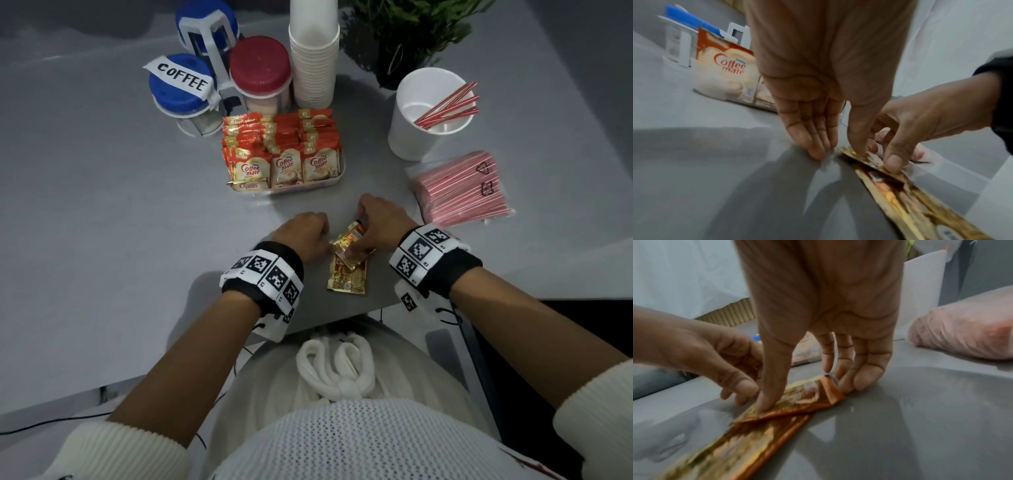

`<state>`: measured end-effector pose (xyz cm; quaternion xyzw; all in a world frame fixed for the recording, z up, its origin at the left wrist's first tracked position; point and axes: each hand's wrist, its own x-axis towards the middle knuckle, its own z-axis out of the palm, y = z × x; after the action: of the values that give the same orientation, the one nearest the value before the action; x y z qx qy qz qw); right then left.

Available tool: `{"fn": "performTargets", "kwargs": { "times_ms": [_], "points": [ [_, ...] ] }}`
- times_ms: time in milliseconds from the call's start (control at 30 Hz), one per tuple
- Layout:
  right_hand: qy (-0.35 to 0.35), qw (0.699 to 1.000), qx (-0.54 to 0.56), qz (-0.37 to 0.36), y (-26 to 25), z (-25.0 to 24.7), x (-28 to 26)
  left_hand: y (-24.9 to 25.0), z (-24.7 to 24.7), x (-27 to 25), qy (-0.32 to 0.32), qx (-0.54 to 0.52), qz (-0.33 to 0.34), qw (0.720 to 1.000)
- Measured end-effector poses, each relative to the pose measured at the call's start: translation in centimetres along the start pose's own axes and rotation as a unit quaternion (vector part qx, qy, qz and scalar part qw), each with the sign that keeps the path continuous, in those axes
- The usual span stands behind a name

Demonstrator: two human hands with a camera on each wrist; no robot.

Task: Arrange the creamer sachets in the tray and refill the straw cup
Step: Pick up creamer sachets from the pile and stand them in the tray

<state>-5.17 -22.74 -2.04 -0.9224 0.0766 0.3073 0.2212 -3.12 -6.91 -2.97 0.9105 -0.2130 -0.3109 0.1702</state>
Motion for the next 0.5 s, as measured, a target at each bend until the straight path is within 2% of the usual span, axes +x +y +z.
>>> {"fn": "performTargets", "kwargs": {
  "times_ms": [167,333,433,500],
  "points": [
    [0.025,1.000,0.009,0.002,-0.1,1.4,-0.6,0.4,0.9,-0.5,0.016,-0.023,-0.001,1.000],
    [0.019,0.999,0.007,0.032,0.1,1.6,-0.2,0.4,1.0,-0.5,0.026,-0.057,-0.006,0.998],
    [0.030,0.999,0.032,0.006,0.2,1.5,-0.4,0.0,0.9,-0.5,0.035,-0.071,-0.008,0.997],
    [0.074,0.994,0.073,-0.018,0.4,1.3,-0.7,-0.1,0.8,-0.5,0.070,-0.110,-0.024,0.991]
  ]
}}
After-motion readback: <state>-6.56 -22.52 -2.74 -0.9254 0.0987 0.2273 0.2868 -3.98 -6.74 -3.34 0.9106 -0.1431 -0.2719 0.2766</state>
